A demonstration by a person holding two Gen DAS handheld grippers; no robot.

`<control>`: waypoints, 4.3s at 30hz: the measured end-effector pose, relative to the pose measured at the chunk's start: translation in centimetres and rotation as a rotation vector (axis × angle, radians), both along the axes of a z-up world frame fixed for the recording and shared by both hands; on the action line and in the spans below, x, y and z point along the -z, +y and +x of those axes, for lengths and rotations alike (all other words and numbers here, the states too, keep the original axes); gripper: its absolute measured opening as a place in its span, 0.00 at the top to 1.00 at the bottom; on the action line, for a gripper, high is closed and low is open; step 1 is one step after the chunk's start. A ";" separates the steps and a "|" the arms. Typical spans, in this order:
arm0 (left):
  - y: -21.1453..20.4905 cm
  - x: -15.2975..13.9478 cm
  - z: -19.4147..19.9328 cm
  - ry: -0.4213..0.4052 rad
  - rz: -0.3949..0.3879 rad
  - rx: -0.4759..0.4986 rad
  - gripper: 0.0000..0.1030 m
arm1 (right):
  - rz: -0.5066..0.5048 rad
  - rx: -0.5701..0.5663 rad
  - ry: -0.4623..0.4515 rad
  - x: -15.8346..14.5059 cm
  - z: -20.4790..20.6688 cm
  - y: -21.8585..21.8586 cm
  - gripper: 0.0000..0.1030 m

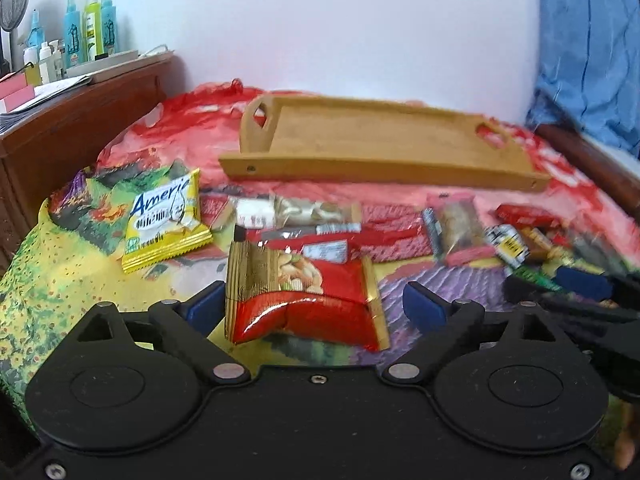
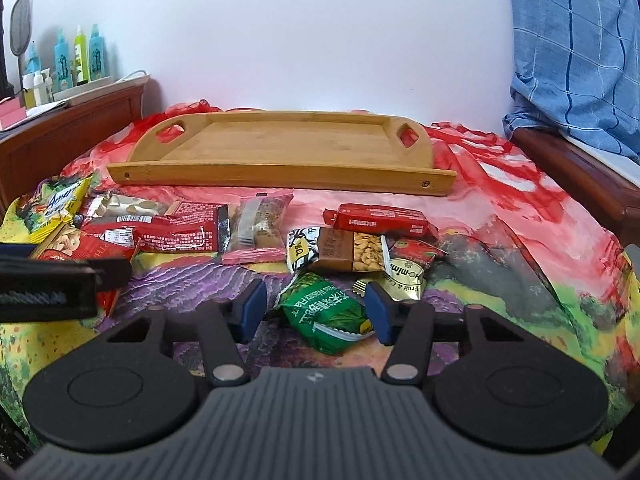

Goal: Organize snacks
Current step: 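Grasp the red nut bag with the left gripper while the right gripper grasps the green candy packet, then carry both packets over the bamboo tray and open both grippers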

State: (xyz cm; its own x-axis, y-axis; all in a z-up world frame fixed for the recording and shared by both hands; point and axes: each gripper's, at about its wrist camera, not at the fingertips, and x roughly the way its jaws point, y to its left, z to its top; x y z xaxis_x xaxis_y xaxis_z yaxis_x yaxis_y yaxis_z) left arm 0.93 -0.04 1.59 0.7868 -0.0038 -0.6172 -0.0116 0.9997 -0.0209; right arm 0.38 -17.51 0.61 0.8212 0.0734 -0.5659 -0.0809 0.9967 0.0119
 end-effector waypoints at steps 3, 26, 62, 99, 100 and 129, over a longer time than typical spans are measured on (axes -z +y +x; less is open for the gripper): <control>0.1 0.5 0.3 0.015 0.000 -0.006 0.09 | -0.014 0.025 -0.025 -0.2 -0.6 0.0 0.62; 0.3 1.0 0.6 0.019 -0.038 0.022 0.47 | 0.014 0.181 -0.004 0.4 -1.2 -1.1 0.36; 0.3 -2.9 -0.9 -0.025 -0.101 0.045 0.50 | 0.151 0.120 0.000 -0.9 -2.4 -1.3 0.55; -0.8 -2.5 21.1 0.085 -0.252 0.041 0.50 | 0.173 0.006 -0.042 -1.6 17.1 -6.2 0.54; -0.9 -2.2 21.3 0.091 -0.248 0.040 0.50 | 0.172 0.005 -0.037 -1.4 17.3 -6.1 0.54; -1.8 -2.0 21.4 0.069 -0.187 0.033 0.19 | 0.204 0.017 -0.057 -1.4 17.7 -6.3 0.20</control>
